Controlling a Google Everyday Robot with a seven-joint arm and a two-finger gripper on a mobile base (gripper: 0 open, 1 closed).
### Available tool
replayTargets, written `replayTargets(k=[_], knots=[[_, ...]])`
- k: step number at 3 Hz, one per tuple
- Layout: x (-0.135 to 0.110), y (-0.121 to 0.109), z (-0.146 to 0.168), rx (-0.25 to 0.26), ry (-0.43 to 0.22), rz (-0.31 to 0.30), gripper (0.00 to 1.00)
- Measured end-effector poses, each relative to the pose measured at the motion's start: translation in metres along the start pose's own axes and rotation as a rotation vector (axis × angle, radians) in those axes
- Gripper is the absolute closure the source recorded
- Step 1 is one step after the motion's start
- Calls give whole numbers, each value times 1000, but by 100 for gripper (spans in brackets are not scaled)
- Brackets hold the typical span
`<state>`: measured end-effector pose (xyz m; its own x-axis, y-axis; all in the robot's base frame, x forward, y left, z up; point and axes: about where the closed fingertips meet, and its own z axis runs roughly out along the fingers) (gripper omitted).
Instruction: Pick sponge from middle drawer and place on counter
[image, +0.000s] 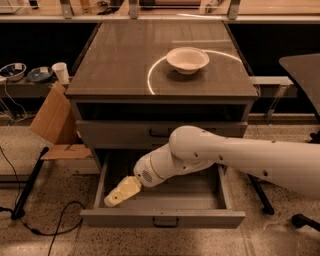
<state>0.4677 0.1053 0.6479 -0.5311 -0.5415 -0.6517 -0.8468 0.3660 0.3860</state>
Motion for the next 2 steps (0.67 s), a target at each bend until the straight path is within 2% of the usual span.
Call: replayTargets(k=[1, 2], knots=[[-1, 1, 1, 6, -3, 5, 0], [2, -29, 4, 42, -43, 75, 0]])
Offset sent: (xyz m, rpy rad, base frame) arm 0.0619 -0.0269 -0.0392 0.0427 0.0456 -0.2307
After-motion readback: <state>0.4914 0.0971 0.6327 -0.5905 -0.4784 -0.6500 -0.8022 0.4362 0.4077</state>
